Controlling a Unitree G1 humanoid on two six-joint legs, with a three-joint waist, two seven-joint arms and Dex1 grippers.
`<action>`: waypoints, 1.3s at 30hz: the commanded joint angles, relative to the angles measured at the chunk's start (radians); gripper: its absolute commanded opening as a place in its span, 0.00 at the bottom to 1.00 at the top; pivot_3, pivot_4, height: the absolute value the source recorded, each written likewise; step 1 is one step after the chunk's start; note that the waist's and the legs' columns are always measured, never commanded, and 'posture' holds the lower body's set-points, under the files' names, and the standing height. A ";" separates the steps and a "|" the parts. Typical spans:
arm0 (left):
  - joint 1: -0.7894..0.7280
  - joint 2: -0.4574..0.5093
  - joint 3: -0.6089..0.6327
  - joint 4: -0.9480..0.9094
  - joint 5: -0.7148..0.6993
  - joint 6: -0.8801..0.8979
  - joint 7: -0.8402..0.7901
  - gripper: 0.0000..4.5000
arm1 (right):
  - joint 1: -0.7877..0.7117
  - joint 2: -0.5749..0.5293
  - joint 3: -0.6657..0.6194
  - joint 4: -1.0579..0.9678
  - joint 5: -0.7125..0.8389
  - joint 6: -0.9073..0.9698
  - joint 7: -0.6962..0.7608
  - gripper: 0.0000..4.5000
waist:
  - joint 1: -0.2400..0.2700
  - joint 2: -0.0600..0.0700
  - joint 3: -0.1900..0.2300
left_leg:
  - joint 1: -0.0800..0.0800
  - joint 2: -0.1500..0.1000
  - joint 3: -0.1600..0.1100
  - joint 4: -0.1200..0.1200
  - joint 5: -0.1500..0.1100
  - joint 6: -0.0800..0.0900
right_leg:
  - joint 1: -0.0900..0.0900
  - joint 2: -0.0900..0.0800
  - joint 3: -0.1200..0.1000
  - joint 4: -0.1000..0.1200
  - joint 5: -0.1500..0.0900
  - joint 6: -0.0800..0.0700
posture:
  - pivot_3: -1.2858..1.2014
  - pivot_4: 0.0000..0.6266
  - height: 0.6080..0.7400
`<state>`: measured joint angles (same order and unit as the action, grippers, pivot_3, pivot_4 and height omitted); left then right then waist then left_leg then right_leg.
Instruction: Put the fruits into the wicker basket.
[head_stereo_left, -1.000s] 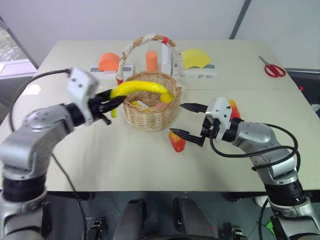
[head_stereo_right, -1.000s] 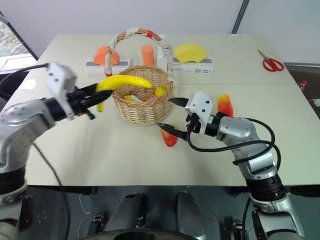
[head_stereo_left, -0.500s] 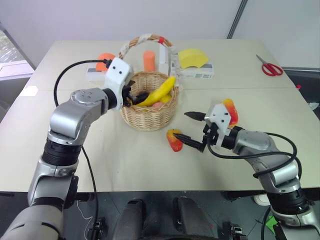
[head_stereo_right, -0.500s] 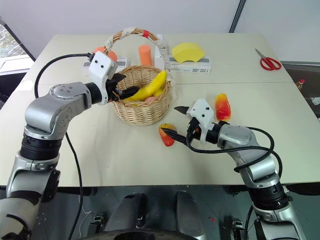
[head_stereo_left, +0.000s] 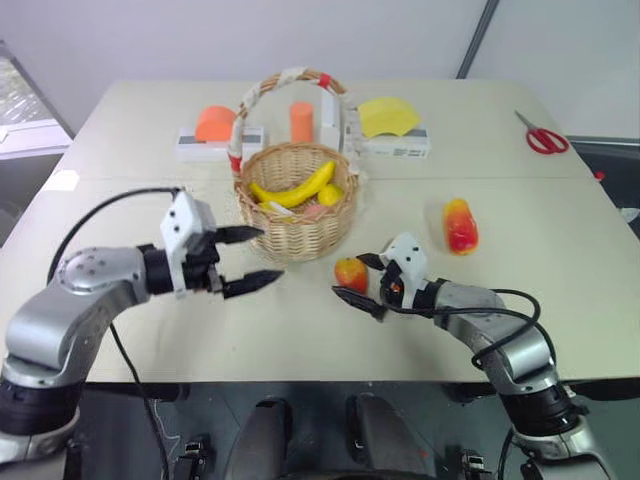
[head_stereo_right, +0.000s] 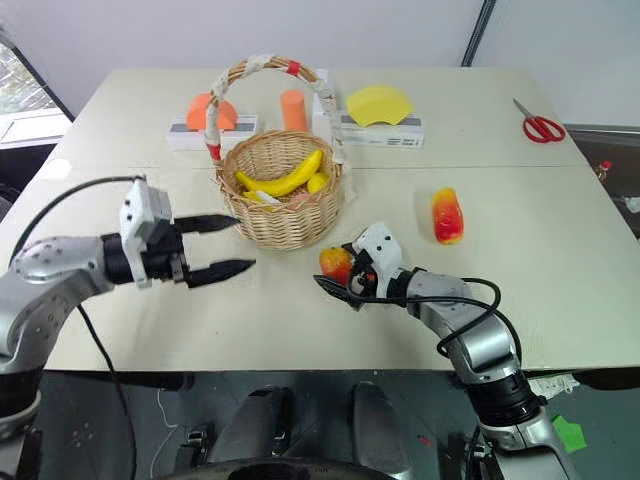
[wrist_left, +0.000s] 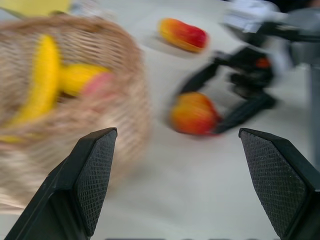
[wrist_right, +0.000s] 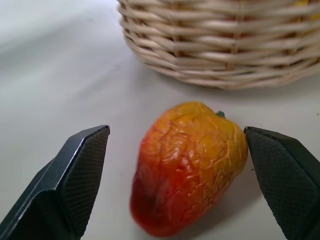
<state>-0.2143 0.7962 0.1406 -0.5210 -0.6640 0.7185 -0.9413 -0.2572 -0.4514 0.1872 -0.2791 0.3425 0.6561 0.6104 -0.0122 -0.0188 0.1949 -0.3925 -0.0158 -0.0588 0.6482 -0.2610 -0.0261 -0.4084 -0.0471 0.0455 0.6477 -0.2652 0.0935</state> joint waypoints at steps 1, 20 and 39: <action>0.047 0.027 -0.006 -0.051 0.017 -0.031 -0.008 0.93 | -0.016 0.017 -0.003 0.004 -0.006 -0.007 -0.005 1.00 | -0.002 0.000 0.000 | 0.000 0.000 0.000 0.000 0.000 0.000 | 0.000 0.000 0.000 0.000 0.000 0.000 | 0.52 0.24 1.00; 0.091 -0.042 0.115 0.076 0.033 -0.120 0.091 0.94 | -0.345 0.039 -0.011 -0.092 0.033 -0.054 0.077 0.40 | -0.011 0.001 0.000 | 0.001 0.004 0.000 0.000 0.000 0.000 | -0.001 0.002 -0.001 0.001 0.000 0.000 | 0.52 0.24 1.00; 0.053 -0.154 0.060 0.000 0.012 -0.097 0.219 0.94 | -0.518 0.122 -0.076 0.136 -0.077 -0.233 0.035 0.97 | -0.002 0.000 0.000 | -0.004 0.001 0.000 -0.002 0.000 0.000 | -0.006 0.000 -0.001 0.001 0.001 -0.001 | 0.52 0.24 1.00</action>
<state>-0.1419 0.6436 0.2023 -0.4803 -0.6246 0.6247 -0.7291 -0.7830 -0.3057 0.1617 -0.0308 0.2168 0.4338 0.5980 -0.0139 -0.0184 0.1952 -0.3974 -0.0156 -0.0593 0.6467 -0.2611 -0.0260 -0.4143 -0.0474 0.0442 0.6486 -0.2645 0.0928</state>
